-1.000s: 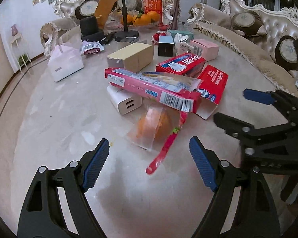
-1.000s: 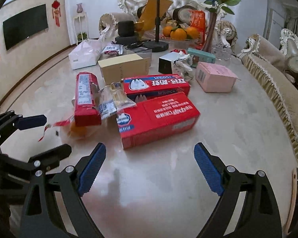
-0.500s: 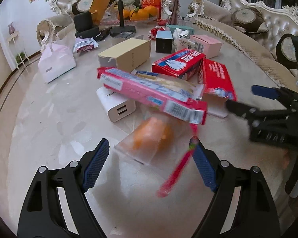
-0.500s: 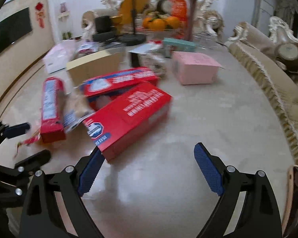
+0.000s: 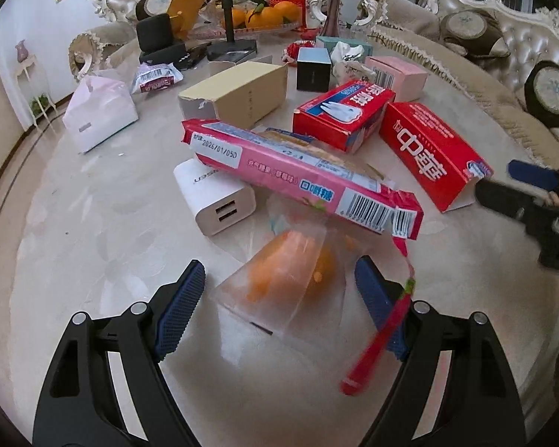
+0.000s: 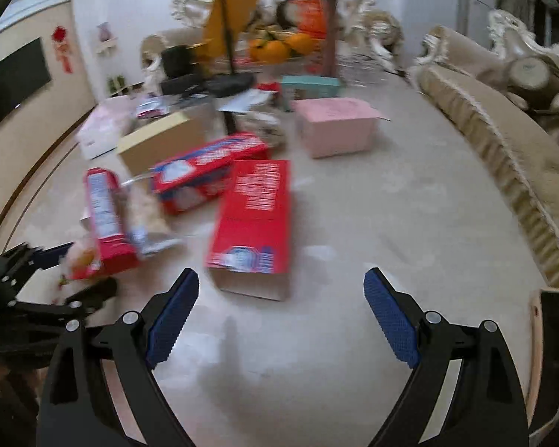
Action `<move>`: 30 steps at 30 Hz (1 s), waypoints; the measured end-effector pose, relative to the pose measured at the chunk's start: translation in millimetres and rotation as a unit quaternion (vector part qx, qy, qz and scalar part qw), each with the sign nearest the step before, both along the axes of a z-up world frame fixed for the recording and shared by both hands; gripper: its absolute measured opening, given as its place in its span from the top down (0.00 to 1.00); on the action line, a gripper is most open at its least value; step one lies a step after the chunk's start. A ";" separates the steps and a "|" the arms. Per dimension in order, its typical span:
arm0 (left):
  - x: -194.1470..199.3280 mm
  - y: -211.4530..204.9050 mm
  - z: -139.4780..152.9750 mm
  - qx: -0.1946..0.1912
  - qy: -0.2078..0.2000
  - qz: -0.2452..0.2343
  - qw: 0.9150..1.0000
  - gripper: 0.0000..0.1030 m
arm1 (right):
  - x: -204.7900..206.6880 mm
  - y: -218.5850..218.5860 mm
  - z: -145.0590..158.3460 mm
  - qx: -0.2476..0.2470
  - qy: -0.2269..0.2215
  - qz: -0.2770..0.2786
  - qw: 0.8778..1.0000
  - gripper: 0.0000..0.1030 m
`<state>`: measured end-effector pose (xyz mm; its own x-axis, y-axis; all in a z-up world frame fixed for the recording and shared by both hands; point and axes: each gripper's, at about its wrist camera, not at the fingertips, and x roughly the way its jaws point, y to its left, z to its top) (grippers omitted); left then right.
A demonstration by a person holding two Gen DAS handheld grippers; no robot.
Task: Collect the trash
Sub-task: 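Grasp the orange-filled plastic bag with the left tool while the right tool grasps the red toothpaste box, then lower both items over the wastebasket and open both tools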
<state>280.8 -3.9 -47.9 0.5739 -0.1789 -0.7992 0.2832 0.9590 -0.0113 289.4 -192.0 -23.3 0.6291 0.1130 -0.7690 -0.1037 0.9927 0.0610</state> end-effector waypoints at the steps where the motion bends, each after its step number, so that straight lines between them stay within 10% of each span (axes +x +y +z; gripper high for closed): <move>1: 0.2 0.9 0.0 -0.004 -0.001 -0.001 1.000 0.22 | 4.0 6.8 -2.4 -0.001 0.005 0.009 1.000 0.16; 13: 3.1 -0.8 -0.3 0.001 -0.001 -0.005 1.000 0.26 | 37.9 12.9 -21.0 -0.008 0.039 0.025 0.999 0.20; 16: 0.5 2.8 2.6 -0.017 -0.010 0.000 1.000 0.47 | 38.9 9.6 -19.5 -0.017 0.033 0.018 0.999 0.54; 20: -0.6 3.7 3.7 -0.027 -0.015 0.000 1.000 0.63 | 37.9 1.5 -15.5 0.016 0.037 0.029 0.999 0.55; 30: -53.2 24.2 10.6 -0.061 -0.037 0.012 0.997 0.64 | -16.4 -15.7 0.5 0.060 0.013 0.059 0.996 0.55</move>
<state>227.6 20.2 -37.2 0.6352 -0.2575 -0.7282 0.2641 0.9584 -0.1085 273.0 -207.7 -22.8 0.5855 0.2762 -0.7622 -0.2154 0.9594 0.1823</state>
